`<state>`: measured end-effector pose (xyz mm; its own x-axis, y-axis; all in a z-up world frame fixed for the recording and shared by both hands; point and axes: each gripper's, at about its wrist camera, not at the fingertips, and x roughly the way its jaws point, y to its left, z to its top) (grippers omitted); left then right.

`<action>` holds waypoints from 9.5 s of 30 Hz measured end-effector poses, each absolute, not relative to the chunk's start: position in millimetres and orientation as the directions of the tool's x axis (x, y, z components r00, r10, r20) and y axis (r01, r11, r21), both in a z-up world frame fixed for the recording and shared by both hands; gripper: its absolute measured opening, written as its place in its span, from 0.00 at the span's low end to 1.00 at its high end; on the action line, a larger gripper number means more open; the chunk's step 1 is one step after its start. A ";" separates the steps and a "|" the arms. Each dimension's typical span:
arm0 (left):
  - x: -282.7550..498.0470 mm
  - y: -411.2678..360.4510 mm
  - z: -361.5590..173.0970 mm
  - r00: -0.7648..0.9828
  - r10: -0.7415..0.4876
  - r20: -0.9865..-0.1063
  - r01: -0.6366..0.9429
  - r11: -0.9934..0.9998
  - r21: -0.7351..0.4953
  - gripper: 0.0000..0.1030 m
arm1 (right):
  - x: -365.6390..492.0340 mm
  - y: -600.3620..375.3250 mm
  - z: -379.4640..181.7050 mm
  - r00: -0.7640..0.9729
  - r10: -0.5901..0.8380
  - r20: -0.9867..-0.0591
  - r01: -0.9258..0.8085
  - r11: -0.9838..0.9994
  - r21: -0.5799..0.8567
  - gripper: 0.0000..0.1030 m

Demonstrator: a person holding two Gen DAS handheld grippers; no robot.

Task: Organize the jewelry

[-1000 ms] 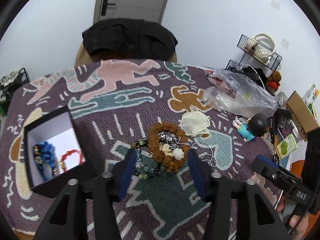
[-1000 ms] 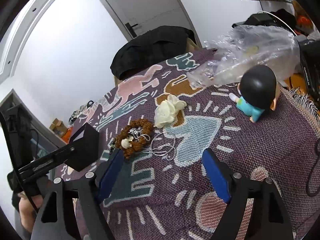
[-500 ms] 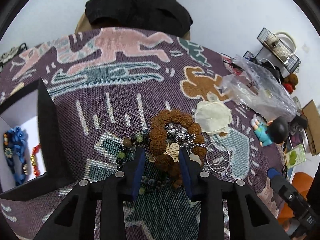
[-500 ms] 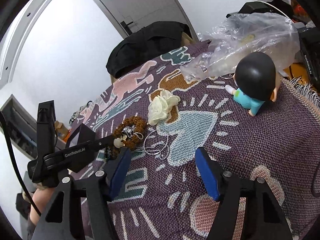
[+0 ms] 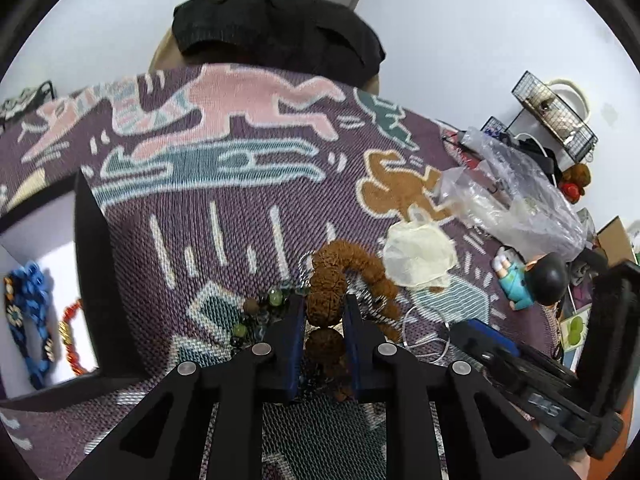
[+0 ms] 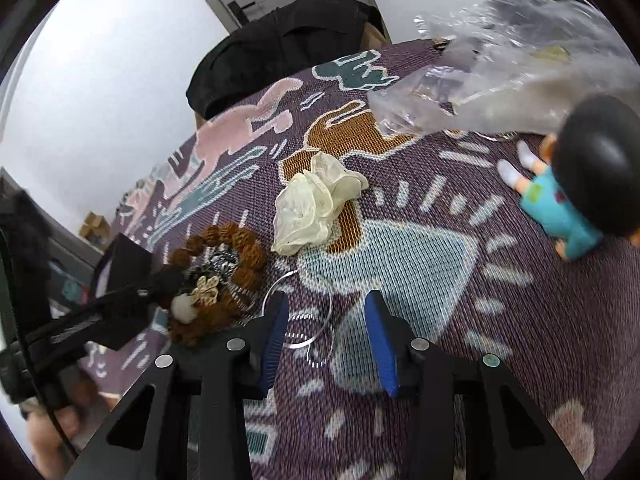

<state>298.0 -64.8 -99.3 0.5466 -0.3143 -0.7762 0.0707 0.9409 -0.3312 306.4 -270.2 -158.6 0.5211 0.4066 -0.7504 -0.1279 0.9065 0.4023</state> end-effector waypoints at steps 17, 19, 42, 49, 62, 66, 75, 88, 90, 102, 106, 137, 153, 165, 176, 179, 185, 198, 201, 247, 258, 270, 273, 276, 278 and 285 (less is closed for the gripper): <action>277.4 -52.4 -38.3 0.624 -0.346 -0.701 0.142 0.932 -0.334 0.19 | 318.1 -230.2 -160.6 0.545 0.174 -0.820 -0.190 0.978 0.081 0.28; 274.8 -49.5 -31.5 0.632 -0.355 -0.689 0.150 0.928 -0.341 0.19 | 315.0 -224.6 -160.9 0.557 0.140 -0.819 -0.198 0.980 0.033 0.27; 244.2 -3.4 18.2 0.692 -0.381 -0.612 0.203 0.918 -0.342 0.19 | 285.9 -225.4 -98.6 0.600 0.435 -0.671 -0.315 0.900 0.301 0.03; 229.9 10.4 44.9 0.718 -0.427 -0.550 0.245 0.894 -0.375 0.19 | 273.4 -217.0 -70.6 0.604 0.500 -0.620 -0.376 0.865 0.332 0.03; 199.0 22.5 106.7 0.793 -0.383 -0.473 0.271 0.918 -0.289 0.19 | 257.9 -202.6 -39.3 0.619 0.542 -0.569 -0.431 0.839 0.332 0.03; 197.5 32.3 107.5 0.805 -0.355 -0.476 0.245 0.929 -0.279 0.19 | 253.5 -198.3 -30.5 0.622 0.552 -0.555 -0.448 0.832 0.327 0.03; 212.6 64.2 65.6 0.797 -0.265 -0.543 0.125 0.951 -0.281 0.19 | 249.1 -180.1 -21.3 0.615 0.569 -0.546 -0.479 0.819 0.315 0.03; 241.2 98.4 -25.8 0.735 -0.265 -0.624 0.001 0.921 -0.389 0.19 | 250.7 -132.4 -37.6 0.568 0.594 -0.570 -0.516 0.796 0.315 0.03; 243.6 99.3 -33.1 0.728 -0.264 -0.633 -0.011 0.918 -0.395 0.19 | 251.6 -127.7 -40.7 0.560 0.598 -0.574 -0.516 0.793 0.322 0.03; 216.8 134.5 -26.2 0.774 -0.142 -0.617 -0.110 0.929 -0.353 0.68 | 259.8 -86.1 -49.4 0.511 0.624 -0.591 -0.544 0.767 0.341 0.03; 208.3 146.2 -22.5 0.776 -0.120 -0.620 -0.126 0.932 -0.339 0.68 | 266.8 -63.6 -49.2 0.494 0.631 -0.598 -0.557 0.758 0.339 0.03; 195.3 111.2 -9.5 0.796 -0.122 -0.593 -0.063 0.957 -0.282 0.88 | 258.6 -131.5 -51.5 0.589 0.560 -0.582 -0.443 0.827 0.347 0.80; 206.6 44.8 -21.9 0.746 -0.245 -0.620 0.069 0.953 -0.294 0.88 | 248.1 -197.4 -80.8 0.598 0.511 -0.618 -0.339 0.860 0.382 0.91; 219.6 -1.0 -33.7 0.701 -0.273 -0.659 0.120 0.956 -0.268 0.81 | 245.5 -252.7 -93.9 0.641 0.451 -0.621 -0.237 0.886 0.399 0.96; 252.1 -47.9 -59.3 0.623 -0.255 -0.740 0.158 0.967 -0.201 0.46 | 251.8 -283.9 -113.0 0.633 0.437 -0.639 -0.176 0.885 0.431 0.77; 269.4 -52.7 -72.4 0.586 -0.224 -0.778 0.139 0.975 -0.176 0.40 | 253.1 -291.8 -116.7 0.634 0.434 -0.640 -0.161 0.883 0.440 0.76; 290.2 -54.8 -92.7 0.541 -0.161 -0.826 0.104 0.987 -0.124 0.28 | 257.3 -311.1 -124.1 0.639 0.426 -0.640 -0.120 0.878 0.464 0.71; 315.4 -60.8 -115.5 0.474 -0.151 -0.868 0.133 0.986 -0.099 0.22 | 258.2 -318.8 -131.1 0.638 0.433 -0.637 -0.108 0.869 0.483 0.71; 317.1 -59.8 -121.8 0.470 -0.166 -0.867 0.135 0.984 -0.115 0.17 | 257.9 -318.2 -131.1 0.637 0.435 -0.636 -0.110 0.868 0.484 0.71; 267.7 -51.8 -63.6 0.470 -0.292 -0.833 0.268 0.946 -0.181 0.10 | 274.5 -259.0 -135.7 0.554 0.525 -0.646 -0.210 0.839 0.502 0.68; 264.0 -32.0 -92.3 0.427 -0.220 -0.877 0.222 0.966 -0.135 0.10 | 273.6 -244.4 -141.9 0.533 0.527 -0.662 -0.223 0.842 0.491 0.68; 231.2 -6.9 -102.6 0.421 -0.231 -0.877 0.203 0.967 -0.156 0.10 | 267.1 -211.0 -145.6 0.483 0.557 -0.675 -0.290 0.830 0.477 0.68; 222.7 0.7 -105.8 0.421 -0.237 -0.876 0.199 0.966 -0.166 0.10 | 264.3 -200.9 -147.0 0.467 0.568 -0.678 -0.308 0.823 0.477 0.68; 217.7 7.1 -107.2 0.431 -0.226 -0.873 0.192 0.969 -0.156 0.10 | 260.6 -190.1 -147.7 0.448 0.581 -0.679 -0.331 0.814 0.477 0.68; 215.3 12.2 -106.8 0.441 -0.223 -0.869 0.183 0.971 -0.156 0.10 | 259.1 -181.6 -147.9 0.430 0.596 -0.678 -0.350 0.802 0.484 0.63; 203.2 30.4 -86.9 0.501 -0.238 -0.832 0.168 0.970 -0.176 0.10 | 261.3 -157.7 -147.5 0.390 0.611 -0.689 -0.386 0.788 0.480 0.58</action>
<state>203.2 30.4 -86.9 0.5006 -0.2379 -0.8323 0.1676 0.9699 -0.1764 261.3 -157.7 -147.5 0.3899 0.6109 -0.6891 -0.3856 0.7878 0.4803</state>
